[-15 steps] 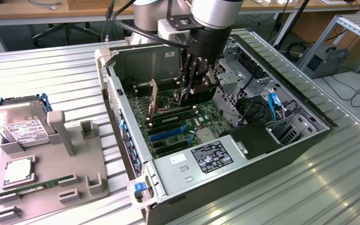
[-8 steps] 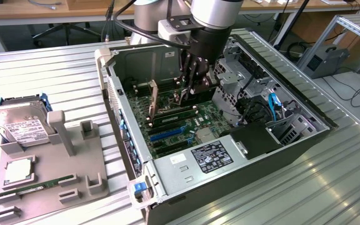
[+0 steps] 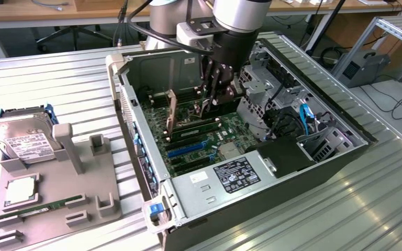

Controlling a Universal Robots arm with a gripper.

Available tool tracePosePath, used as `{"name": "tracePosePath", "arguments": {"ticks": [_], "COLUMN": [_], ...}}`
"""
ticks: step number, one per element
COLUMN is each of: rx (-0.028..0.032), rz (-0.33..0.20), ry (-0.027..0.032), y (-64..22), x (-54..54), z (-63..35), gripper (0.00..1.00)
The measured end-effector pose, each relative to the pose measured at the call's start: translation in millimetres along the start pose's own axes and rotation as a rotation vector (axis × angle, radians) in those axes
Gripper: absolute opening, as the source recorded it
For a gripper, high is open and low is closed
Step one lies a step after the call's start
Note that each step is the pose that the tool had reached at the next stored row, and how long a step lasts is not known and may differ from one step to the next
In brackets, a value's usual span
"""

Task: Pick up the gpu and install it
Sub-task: 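Insert the gpu into the slot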

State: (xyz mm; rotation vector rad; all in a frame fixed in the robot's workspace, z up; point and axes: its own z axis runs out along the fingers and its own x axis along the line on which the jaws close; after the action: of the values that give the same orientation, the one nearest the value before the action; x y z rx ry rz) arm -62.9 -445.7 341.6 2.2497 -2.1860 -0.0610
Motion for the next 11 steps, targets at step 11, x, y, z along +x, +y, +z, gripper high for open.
{"name": "tracePosePath", "arguments": {"ticks": [11], "rx": [-0.0004], "rz": [-0.017], "ry": [0.0006], "y": [0.0], "x": [0.0], "z": [0.3], "gripper": [0.26]}}
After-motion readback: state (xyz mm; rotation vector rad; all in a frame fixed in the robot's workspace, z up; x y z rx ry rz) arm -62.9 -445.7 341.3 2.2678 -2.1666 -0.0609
